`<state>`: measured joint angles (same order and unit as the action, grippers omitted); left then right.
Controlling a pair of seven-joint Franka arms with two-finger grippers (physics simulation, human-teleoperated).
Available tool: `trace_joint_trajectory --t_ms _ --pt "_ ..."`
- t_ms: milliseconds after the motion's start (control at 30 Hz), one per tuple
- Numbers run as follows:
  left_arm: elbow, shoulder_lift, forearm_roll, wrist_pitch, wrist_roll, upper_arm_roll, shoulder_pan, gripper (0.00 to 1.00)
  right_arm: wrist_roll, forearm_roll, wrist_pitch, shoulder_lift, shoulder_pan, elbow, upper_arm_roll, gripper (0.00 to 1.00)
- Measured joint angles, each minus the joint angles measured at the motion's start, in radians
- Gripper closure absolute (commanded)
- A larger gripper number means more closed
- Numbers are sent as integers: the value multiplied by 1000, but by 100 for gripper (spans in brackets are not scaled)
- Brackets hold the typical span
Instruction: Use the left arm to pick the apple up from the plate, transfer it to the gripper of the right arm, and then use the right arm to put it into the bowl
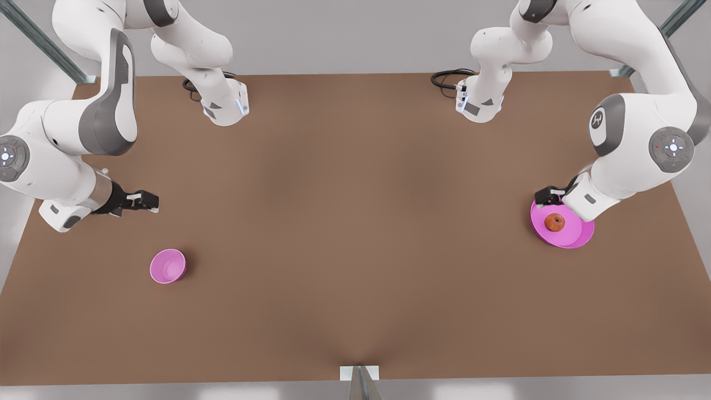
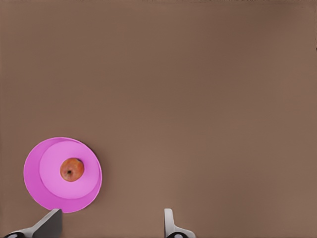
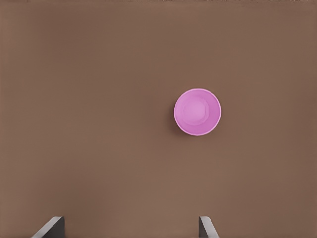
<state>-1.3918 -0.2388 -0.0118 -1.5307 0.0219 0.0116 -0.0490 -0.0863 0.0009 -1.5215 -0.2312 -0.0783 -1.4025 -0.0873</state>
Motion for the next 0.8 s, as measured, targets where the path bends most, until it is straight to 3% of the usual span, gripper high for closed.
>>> trace_joint_trajectory --t_ms 67,133,300,433,800 --pt "-33 0 -1 -18 15 -9 8 0 -4 0 -4 0 0 0 0 0" --pt "-158 2 1 -72 28 -83 16 0 -8 0 -6 0 0 0 0 0" --pt "-486 -1 73 -337 67 -234 45 0 -17 0 -10 0 -1 0 0 0" --pt "-635 -23 138 -557 128 -280 66 0 -22 0 -11 0 -1 0 0 0" --pt "-750 -151 300 -910 362 -307 122 0 -32 0 -13 0 -1 0 0 0"
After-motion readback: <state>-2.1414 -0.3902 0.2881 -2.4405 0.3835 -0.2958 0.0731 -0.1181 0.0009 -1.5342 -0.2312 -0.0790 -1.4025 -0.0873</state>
